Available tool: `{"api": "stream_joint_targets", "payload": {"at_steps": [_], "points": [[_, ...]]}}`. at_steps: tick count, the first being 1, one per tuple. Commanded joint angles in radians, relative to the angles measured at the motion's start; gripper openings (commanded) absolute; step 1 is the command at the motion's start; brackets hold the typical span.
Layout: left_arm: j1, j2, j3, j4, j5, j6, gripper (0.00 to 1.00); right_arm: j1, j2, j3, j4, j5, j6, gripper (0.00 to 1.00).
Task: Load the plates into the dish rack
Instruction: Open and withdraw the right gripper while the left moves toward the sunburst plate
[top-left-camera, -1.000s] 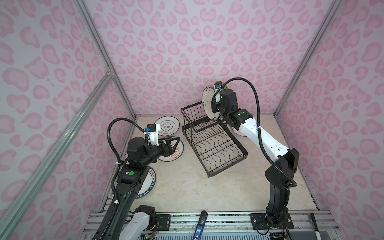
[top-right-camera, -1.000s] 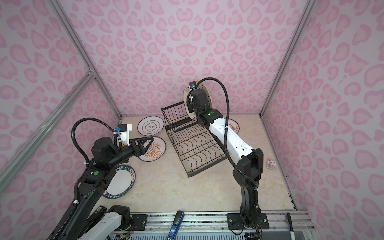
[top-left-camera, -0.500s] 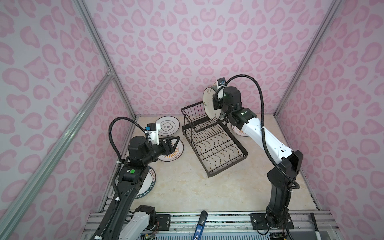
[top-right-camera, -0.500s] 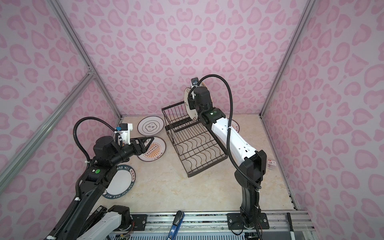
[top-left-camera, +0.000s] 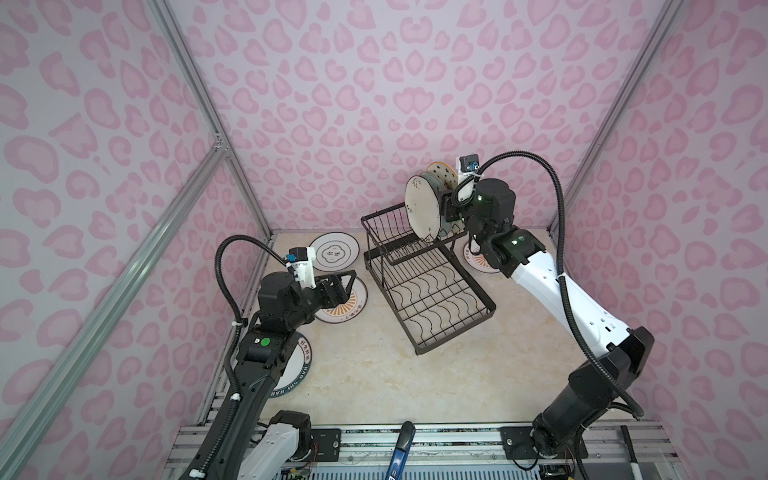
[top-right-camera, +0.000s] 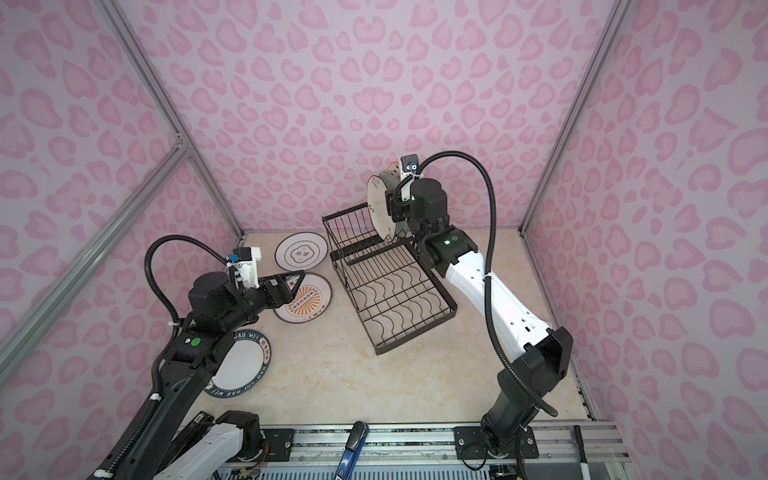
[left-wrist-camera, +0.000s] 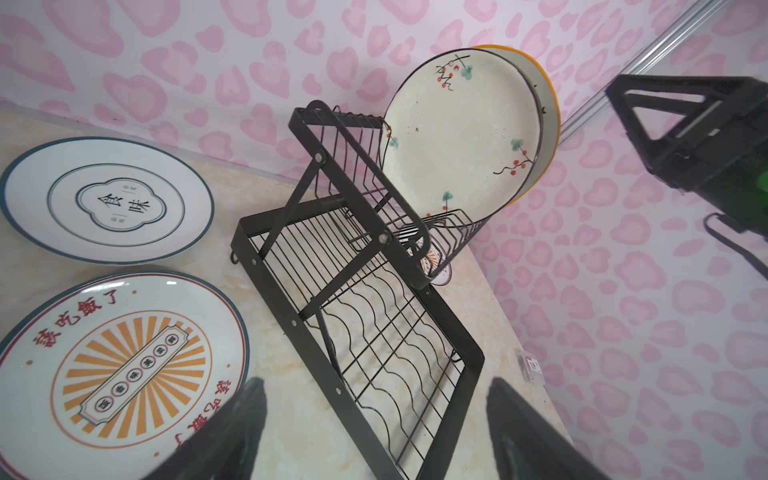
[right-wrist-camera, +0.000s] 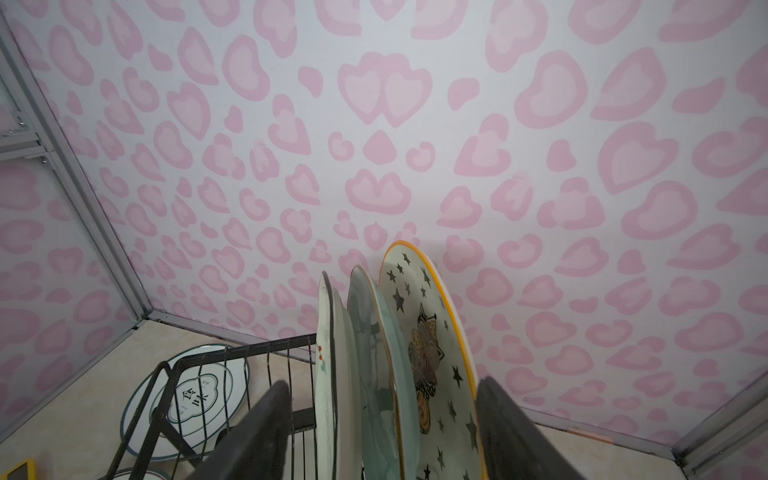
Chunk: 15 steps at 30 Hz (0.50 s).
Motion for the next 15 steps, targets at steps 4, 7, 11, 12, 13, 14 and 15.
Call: {"api": "stream_joint_targets", "payload": {"at_steps": [4, 7, 11, 12, 13, 14, 15], "points": [[0.001, -0.012, -0.056, -0.064, -0.145, -0.067, 0.85, 0.001, -0.148, -0.207, 0.085, -0.078, 0.064, 0.74], [0.001, -0.018, -0.100, -0.103, -0.227, -0.131, 0.85, 0.001, -0.229, -0.370, 0.152, -0.188, 0.096, 0.80], [0.004, -0.001, -0.159, -0.153, -0.301, -0.205, 0.85, 0.006, -0.297, -0.546, 0.239, -0.268, 0.159, 0.81], [0.006, 0.007, -0.169, -0.155, -0.300, -0.214, 0.85, 0.006, -0.307, -0.576, 0.254, -0.279, 0.175, 0.81], [0.008, 0.015, -0.181, -0.155, -0.294, -0.223, 0.85, 0.007, -0.315, -0.606, 0.265, -0.291, 0.191, 0.81], [0.012, 0.021, -0.192, -0.154, -0.290, -0.232, 0.85, 0.007, -0.322, -0.636, 0.276, -0.308, 0.207, 0.81], [0.017, 0.026, -0.202, -0.153, -0.287, -0.239, 0.84, 0.009, -0.328, -0.661, 0.287, -0.319, 0.220, 0.81]]}}
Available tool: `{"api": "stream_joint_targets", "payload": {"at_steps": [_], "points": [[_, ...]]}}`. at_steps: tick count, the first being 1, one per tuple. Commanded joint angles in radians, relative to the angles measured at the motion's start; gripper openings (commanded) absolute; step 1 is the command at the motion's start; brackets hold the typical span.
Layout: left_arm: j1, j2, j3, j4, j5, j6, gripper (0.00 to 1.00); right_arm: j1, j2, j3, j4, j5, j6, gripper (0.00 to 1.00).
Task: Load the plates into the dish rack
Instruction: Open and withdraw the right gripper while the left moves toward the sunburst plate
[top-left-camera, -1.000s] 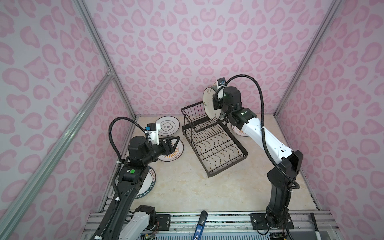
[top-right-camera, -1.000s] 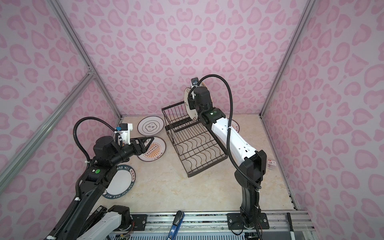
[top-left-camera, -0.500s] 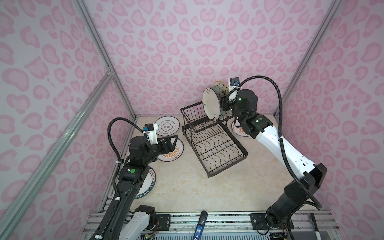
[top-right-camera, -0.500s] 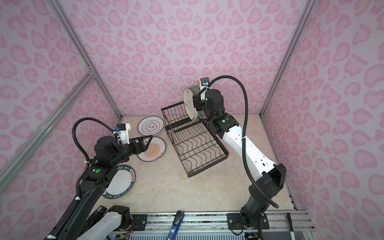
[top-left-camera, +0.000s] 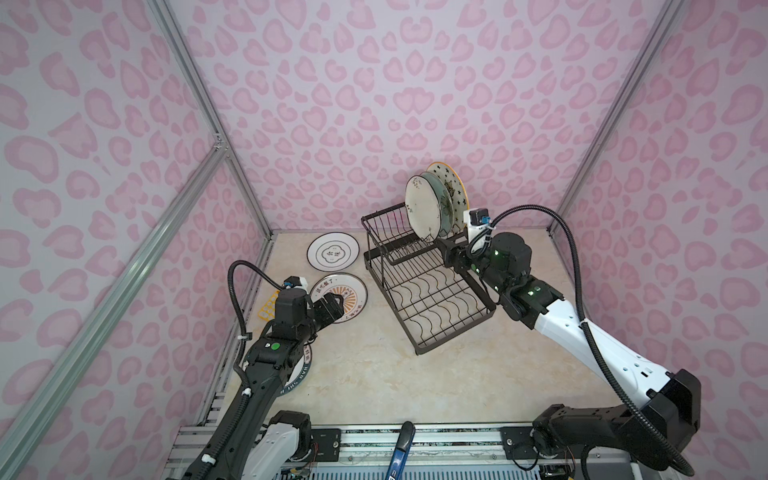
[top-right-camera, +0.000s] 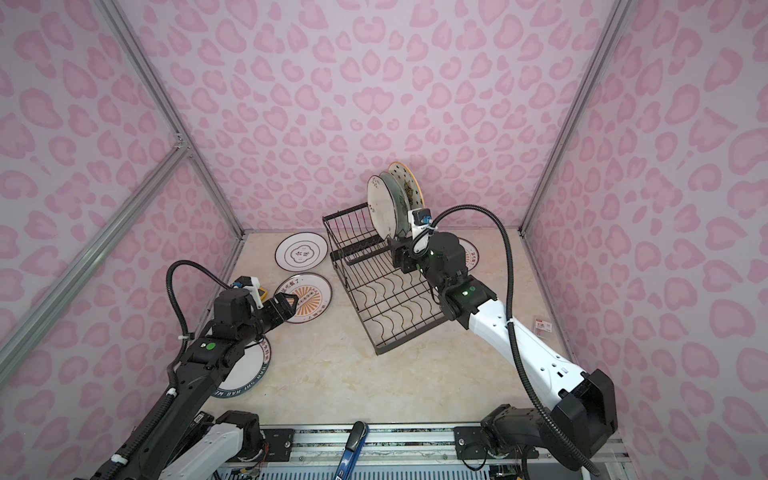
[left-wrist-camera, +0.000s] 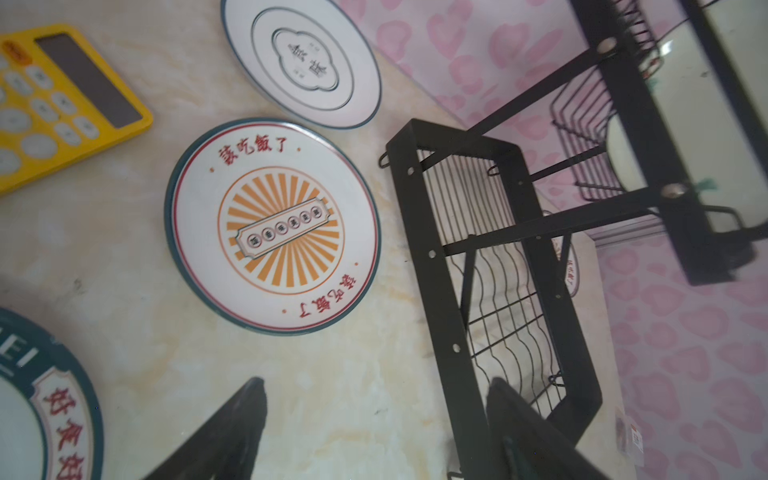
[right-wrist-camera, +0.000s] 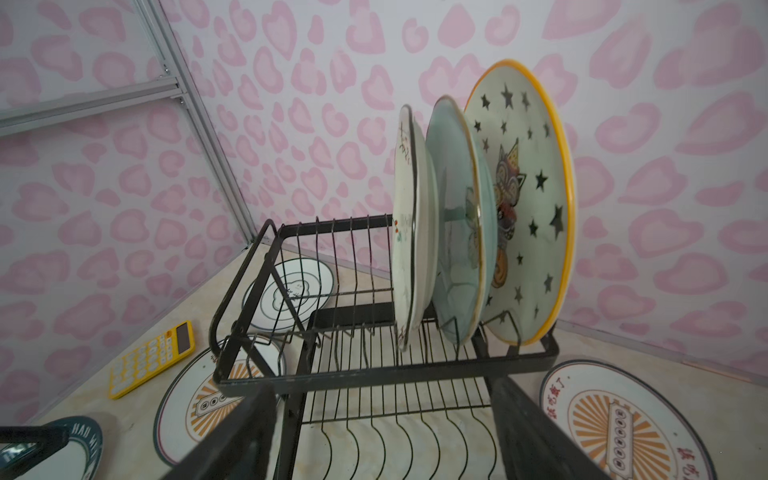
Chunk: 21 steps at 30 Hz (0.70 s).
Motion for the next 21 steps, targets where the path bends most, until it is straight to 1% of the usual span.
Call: {"api": "stream_joint_targets", "payload": {"at_steps": [1, 6, 11, 15, 19, 21], "points": [[0.010, 0.012, -0.024, -0.006, -0.028, -0.056, 0.84, 0.003, -0.019, -0.073, 0.104, -0.081, 0.081, 0.81], [0.044, 0.016, -0.062, 0.007, -0.035, -0.081, 0.83, 0.010, -0.038, -0.169, 0.141, -0.119, 0.123, 0.81], [0.128, 0.017, -0.120, 0.010, 0.007, -0.107, 0.83, 0.013, -0.039, -0.215, 0.122, -0.135, 0.123, 0.82], [0.171, 0.024, -0.129, -0.011, -0.002, -0.090, 0.83, 0.012, -0.045, -0.245, 0.115, -0.129, 0.124, 0.82], [0.191, 0.073, -0.143, 0.044, 0.026, -0.089, 0.81, 0.012, -0.039, -0.264, 0.131, -0.128, 0.136, 0.82], [0.195, 0.105, -0.144, 0.087, 0.047, -0.091, 0.77, 0.012, -0.030, -0.268, 0.141, -0.132, 0.145, 0.82]]}}
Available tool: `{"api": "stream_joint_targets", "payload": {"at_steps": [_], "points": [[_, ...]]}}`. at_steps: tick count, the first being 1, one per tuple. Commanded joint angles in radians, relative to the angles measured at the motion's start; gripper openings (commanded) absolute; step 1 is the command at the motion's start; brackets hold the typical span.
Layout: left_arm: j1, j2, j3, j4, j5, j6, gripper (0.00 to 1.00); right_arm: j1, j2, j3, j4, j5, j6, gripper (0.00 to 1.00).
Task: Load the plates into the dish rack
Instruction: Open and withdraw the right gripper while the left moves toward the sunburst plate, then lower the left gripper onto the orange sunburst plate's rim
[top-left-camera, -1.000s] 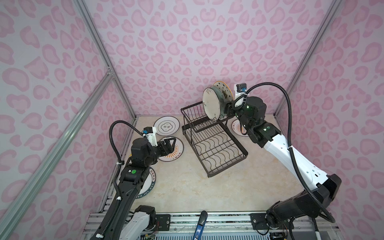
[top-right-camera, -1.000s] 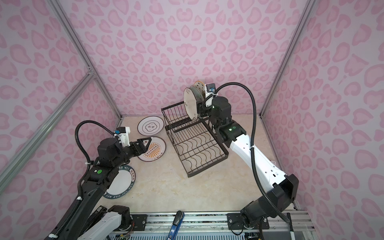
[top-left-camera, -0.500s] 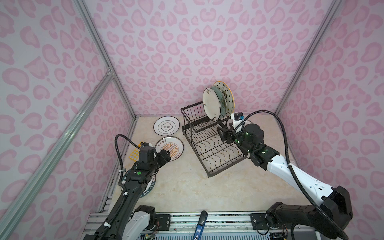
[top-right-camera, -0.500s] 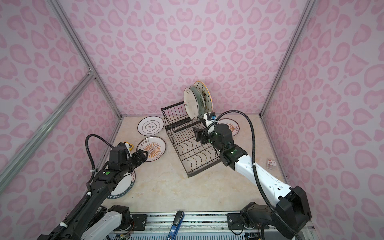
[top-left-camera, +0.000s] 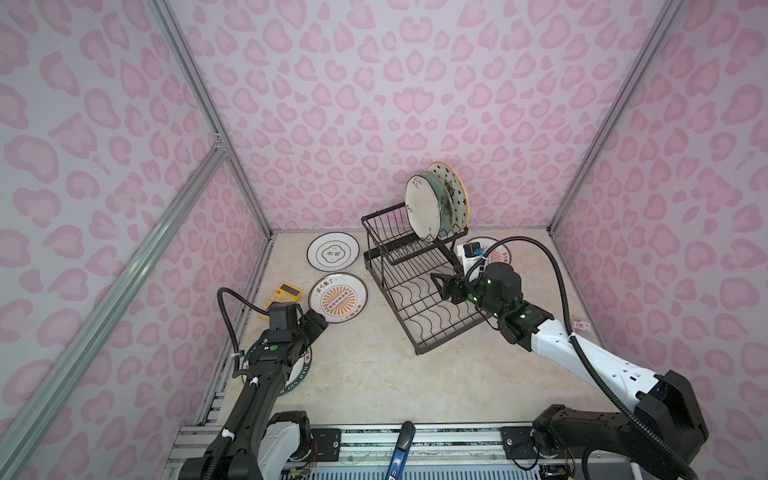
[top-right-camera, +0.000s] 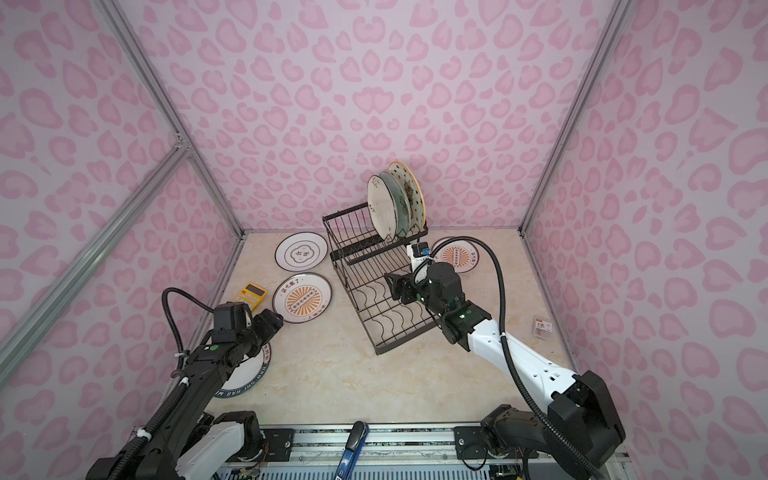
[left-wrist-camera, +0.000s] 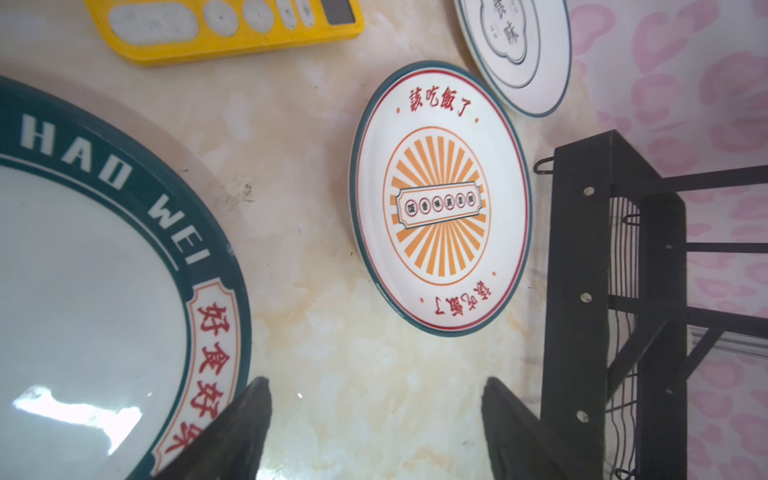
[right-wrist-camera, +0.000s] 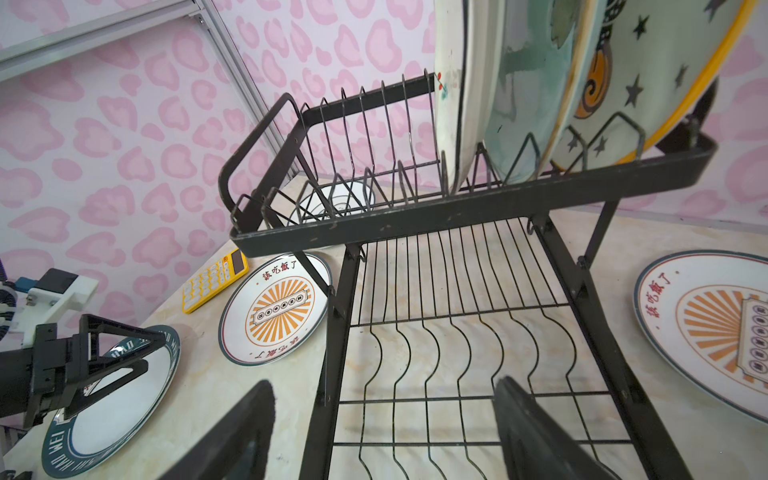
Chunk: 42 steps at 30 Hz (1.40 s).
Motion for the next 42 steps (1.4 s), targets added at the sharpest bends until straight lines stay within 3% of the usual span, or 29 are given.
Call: {"api": "stream_joint_targets", "payload": {"at_steps": [1, 15, 21, 27, 42], "points": [[0.007, 0.042, 0.000, 0.095, 0.040, 0.004, 0.75, 0.000, 0.014, -0.007, 0.041, -0.013, 0.020, 0.82], [0.014, 0.298, 0.047, 0.269, 0.060, -0.045, 0.66, -0.004, 0.017, -0.003, 0.027, -0.008, 0.014, 0.82], [0.015, 0.342, 0.040, 0.304, 0.036, -0.057, 0.64, -0.009, 0.024, -0.003, 0.032, -0.015, 0.016, 0.82], [0.014, 0.404, 0.039, 0.352, 0.031, -0.065, 0.50, -0.010, 0.023, -0.005, 0.033, -0.025, 0.016, 0.81], [0.010, 0.508, 0.050, 0.422, 0.022, -0.096, 0.41, -0.024, 0.007, -0.017, 0.024, -0.041, 0.010, 0.81]]}}
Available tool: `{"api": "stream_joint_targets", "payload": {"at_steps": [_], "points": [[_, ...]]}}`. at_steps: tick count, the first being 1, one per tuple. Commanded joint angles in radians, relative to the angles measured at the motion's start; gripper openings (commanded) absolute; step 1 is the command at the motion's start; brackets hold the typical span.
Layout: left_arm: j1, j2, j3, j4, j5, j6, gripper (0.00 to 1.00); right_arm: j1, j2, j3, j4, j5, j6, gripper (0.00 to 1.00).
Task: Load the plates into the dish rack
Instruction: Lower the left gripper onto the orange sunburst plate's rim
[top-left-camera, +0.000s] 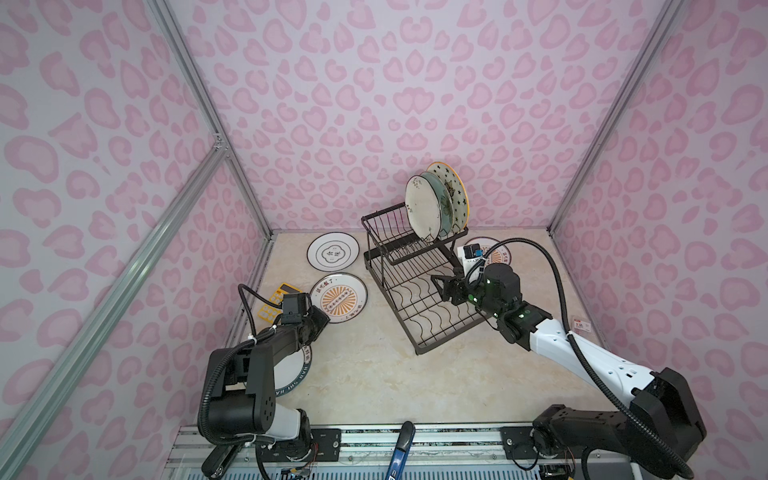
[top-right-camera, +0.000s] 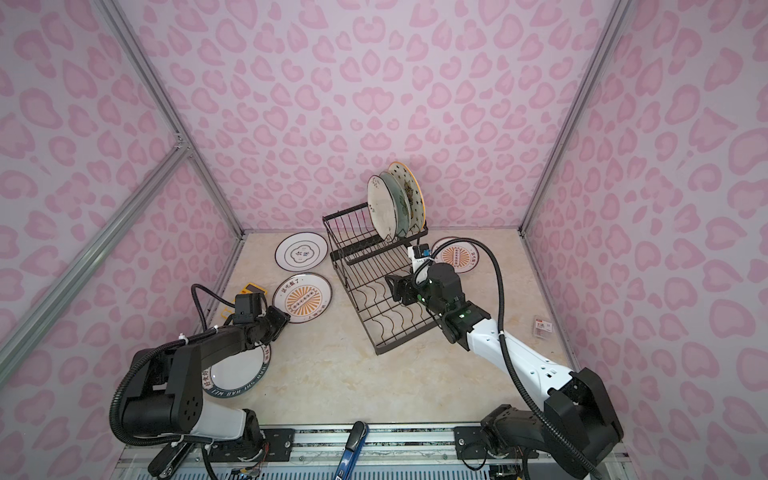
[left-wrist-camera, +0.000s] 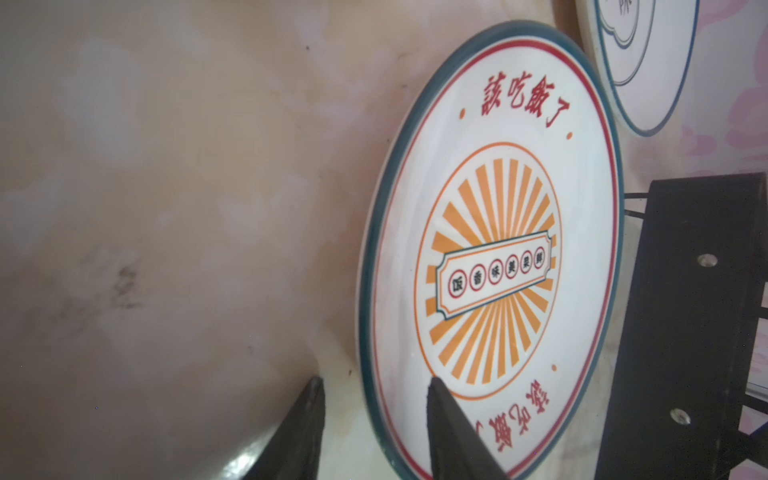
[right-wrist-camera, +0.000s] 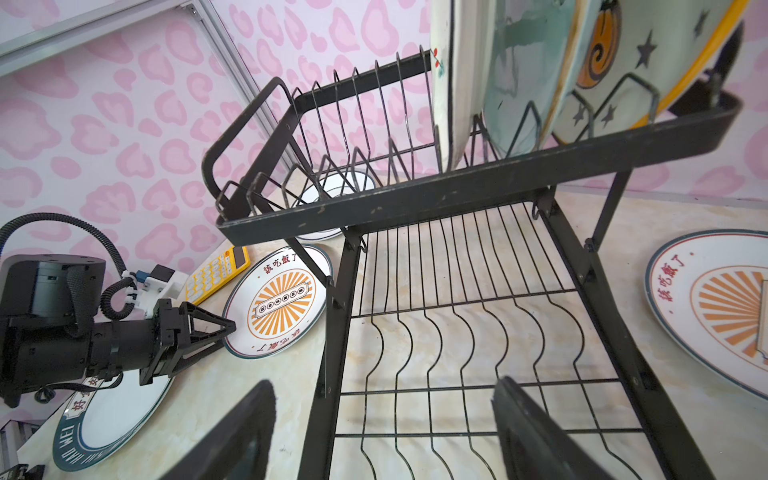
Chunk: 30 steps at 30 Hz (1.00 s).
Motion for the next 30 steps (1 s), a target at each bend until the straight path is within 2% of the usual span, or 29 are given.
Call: {"api": "stream_joint_targets", "payload": {"at_steps": [1, 11, 14, 30], "points": [[-0.001, 0.011, 0.008, 0.032, -0.023, -0.017, 0.41, -0.004, -0.004, -0.007, 0.019, -0.005, -0.008, 0.81], [-0.002, 0.043, 0.018, 0.044, -0.035, -0.038, 0.37, -0.010, -0.009, -0.015, 0.023, -0.010, -0.008, 0.81], [-0.002, 0.056, 0.019, 0.054, -0.033, -0.047, 0.29, -0.012, -0.010, -0.017, 0.023, -0.011, -0.008, 0.81], [-0.004, 0.082, 0.026, 0.070, -0.031, -0.054, 0.05, -0.013, -0.024, -0.028, 0.024, -0.011, -0.008, 0.81]]}}
